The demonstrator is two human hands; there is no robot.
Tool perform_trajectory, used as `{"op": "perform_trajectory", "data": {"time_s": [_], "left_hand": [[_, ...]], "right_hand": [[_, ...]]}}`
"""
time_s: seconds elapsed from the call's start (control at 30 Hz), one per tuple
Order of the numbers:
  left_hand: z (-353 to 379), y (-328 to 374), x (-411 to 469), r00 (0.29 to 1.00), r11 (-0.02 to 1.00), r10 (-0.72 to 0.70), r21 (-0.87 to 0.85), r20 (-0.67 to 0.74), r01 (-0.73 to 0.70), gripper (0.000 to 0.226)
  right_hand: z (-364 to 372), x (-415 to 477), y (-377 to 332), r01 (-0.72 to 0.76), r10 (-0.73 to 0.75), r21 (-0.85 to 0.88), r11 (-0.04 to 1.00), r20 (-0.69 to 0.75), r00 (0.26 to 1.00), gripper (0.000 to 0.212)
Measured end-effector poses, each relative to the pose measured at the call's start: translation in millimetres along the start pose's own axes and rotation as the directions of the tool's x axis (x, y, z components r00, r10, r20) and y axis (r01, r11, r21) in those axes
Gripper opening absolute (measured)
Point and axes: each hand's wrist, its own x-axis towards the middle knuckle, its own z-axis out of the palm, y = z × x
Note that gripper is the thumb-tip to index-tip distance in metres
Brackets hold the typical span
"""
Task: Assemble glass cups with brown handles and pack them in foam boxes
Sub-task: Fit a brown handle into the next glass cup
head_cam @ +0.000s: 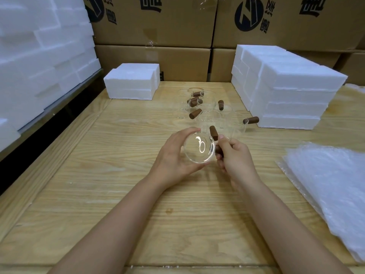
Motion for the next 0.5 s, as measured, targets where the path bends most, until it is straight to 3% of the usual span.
{"op": "perform_trajectory", "data": {"time_s": [0.07,0.2,0.5], "left_hand": [[0.5,0.2,0.6,1.0,1.0,0.015,0.009,-0.011,-0.015,0.072],[3.6,2.5,0.4,0.998,0.998,0.058,0.008,-0.022,-0.058,0.068],[6.0,8.3,0.2,0.997,0.997,0.076,0.026,-0.022,-0.076,0.065]], "right_hand": [[4.1,-1.4,1.6,0.072,-0.077,-0.088,0.994,-0.053,0.996,0.031],[11.9,-6.1,1.4,0.142,-0.147,-0.077,0.987,-0.061,0.987,0.035],[15.1,-10.0,1.2,0.093,-0.095,-0.067,0.993,-0.028,0.995,0.055]]}}
